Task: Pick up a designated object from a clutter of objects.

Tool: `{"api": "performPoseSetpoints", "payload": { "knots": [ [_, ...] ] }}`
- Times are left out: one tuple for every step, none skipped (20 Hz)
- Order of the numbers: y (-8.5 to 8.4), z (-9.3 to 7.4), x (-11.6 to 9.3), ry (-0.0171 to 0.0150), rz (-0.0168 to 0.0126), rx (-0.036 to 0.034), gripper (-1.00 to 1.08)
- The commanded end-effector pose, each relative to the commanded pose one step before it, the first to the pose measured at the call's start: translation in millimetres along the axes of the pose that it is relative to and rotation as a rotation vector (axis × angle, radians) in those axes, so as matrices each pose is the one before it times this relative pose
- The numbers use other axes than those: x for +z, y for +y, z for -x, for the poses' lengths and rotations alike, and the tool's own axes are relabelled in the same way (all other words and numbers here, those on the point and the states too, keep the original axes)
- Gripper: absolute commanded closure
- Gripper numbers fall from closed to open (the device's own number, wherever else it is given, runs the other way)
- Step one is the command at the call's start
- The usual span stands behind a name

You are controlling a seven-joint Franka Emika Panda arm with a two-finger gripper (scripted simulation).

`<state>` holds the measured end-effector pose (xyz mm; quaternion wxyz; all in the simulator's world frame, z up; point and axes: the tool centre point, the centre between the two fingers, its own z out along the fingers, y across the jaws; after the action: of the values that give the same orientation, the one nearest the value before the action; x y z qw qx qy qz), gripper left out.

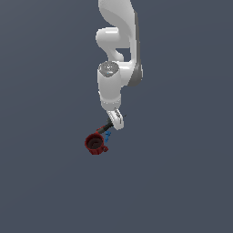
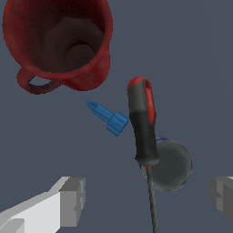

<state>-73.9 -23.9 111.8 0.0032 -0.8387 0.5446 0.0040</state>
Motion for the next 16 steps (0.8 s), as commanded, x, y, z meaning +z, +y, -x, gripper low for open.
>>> {"api": "performPoseSetpoints", "payload": {
  "knots": [
    [4.87, 1.35, 6.16, 0.00339, -0.00025, 0.04824, -0.92],
    [1.66, 0.37, 1.97, 0.00109, 0.00012, 0.01517, -0.92],
    [1.52, 0.31, 1.77, 0.00102, 0.00010, 0.01372, -0.92],
    [1.37, 0.25, 1.57, 0.00093, 0.00009, 0.01229, -0.92],
    [1.22, 0.21, 1.38, 0.00084, 0.00007, 0.01083, -0.92],
    [1.07, 0.17, 1.18, 0.00075, 0.00006, 0.00939, -0.92],
    [0.91, 0.13, 1.00, 0.00064, 0.00005, 0.00795, -0.92],
    [0.75, 0.10, 0.81, 0.00053, 0.00004, 0.00651, -0.92],
    [0.58, 0.07, 0.63, 0.00042, 0.00003, 0.00506, -0.92],
    [0.42, 0.05, 0.45, 0.00030, 0.00002, 0.00361, -0.92],
    [0.25, 0.03, 0.27, 0.00018, 0.00001, 0.00218, -0.92],
    [0.08, 0.02, 0.09, 0.00006, 0.00000, 0.00069, -0.92],
    [-0.39, 0.00, -0.41, -0.00048, 0.00041, -0.00469, -0.92],
    [0.02, 0.01, 0.25, 0.00000, 0.00000, 0.00000, -0.92],
    [0.05, 0.03, 0.74, 0.00000, 0.00000, 0.00000, -0.92],
    [0.08, 0.05, 1.23, 0.00000, 0.00000, 0.00000, -0.92]
  ]
}}
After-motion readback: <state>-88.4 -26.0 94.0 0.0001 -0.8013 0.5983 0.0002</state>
